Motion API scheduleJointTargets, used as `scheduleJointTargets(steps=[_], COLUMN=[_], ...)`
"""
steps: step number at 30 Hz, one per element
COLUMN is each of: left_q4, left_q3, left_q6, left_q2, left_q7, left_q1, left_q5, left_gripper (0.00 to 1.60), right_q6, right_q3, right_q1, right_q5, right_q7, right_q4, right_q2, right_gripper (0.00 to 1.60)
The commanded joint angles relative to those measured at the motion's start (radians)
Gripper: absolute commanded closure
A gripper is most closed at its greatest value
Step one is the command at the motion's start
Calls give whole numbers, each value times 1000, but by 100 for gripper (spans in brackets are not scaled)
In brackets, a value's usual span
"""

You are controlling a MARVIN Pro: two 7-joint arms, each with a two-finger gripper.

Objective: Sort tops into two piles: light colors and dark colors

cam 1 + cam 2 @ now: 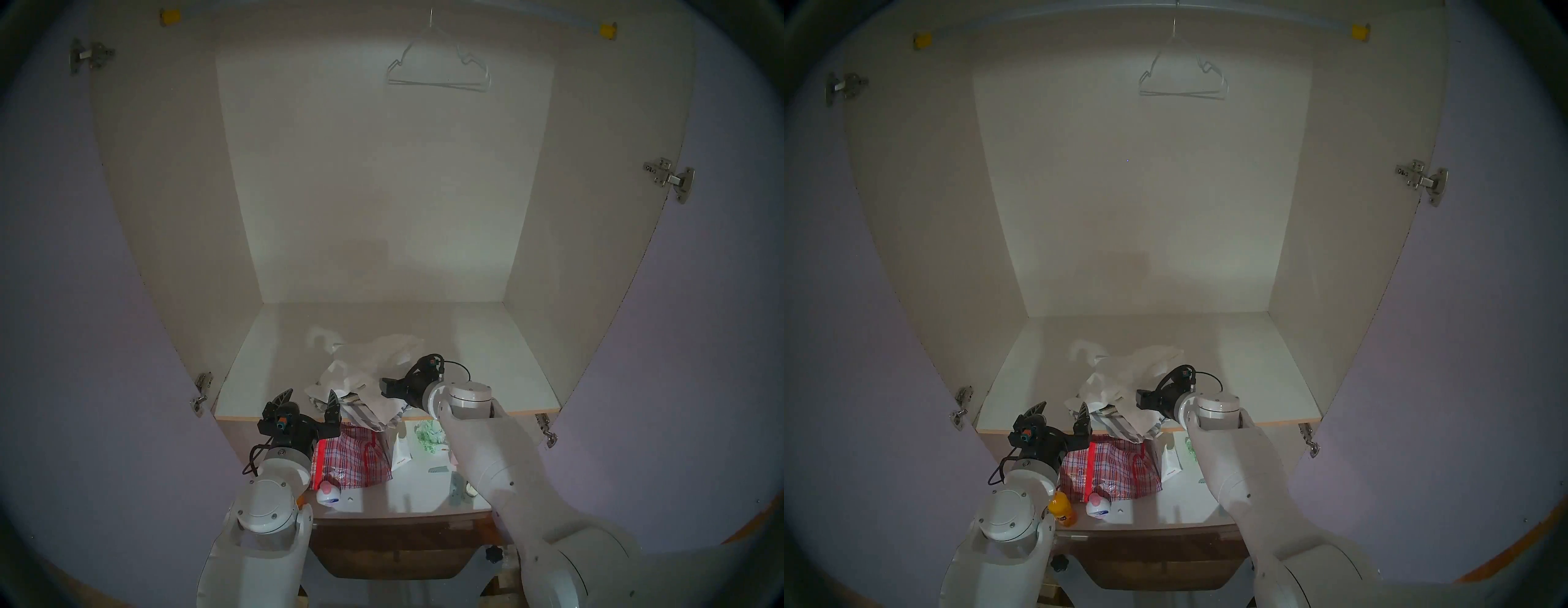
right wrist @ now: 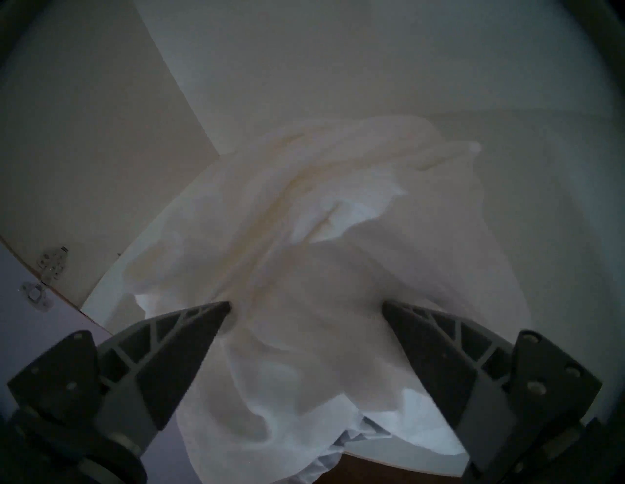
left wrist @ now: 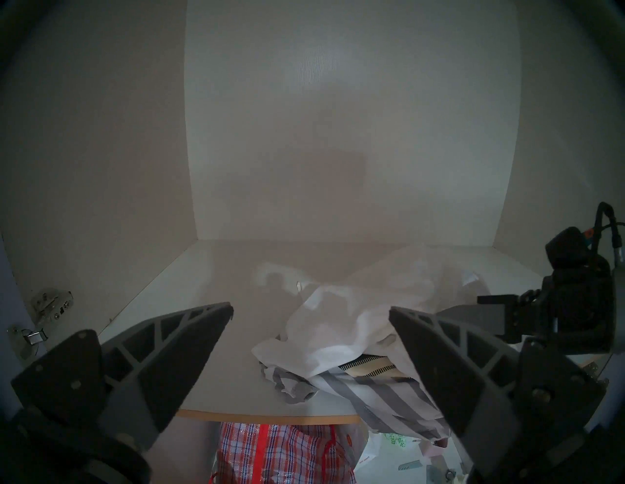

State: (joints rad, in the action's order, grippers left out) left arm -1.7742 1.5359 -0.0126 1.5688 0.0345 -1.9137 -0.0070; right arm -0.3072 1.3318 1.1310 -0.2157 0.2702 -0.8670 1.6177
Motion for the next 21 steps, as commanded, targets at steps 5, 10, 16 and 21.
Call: scheduleJointTargets(steps=[5, 10, 16, 21], left_q4=[-24, -24, -24, -25], left_q3=[-3, -3, -3, -3], left_q6=[-6, -6, -6, -6], left_q2=[0, 0, 0, -1], left_q7=[-3, -3, -3, -4], left_q1=[8, 8, 8, 7], left_q5=[-1, -1, -1, -2], left_gripper=[0, 0, 0, 0], right_q6=[182, 274, 274, 134], right_q3=[-35, -49, -47, -63], right_q1=[-2, 52, 133, 196], right_q5=[10, 10, 25, 88], right_q7=[58, 112, 101, 9], right_q4=[-65, -181, -370, -491], right_q2=[6, -25, -59, -97], right_gripper=[121, 134, 145, 119])
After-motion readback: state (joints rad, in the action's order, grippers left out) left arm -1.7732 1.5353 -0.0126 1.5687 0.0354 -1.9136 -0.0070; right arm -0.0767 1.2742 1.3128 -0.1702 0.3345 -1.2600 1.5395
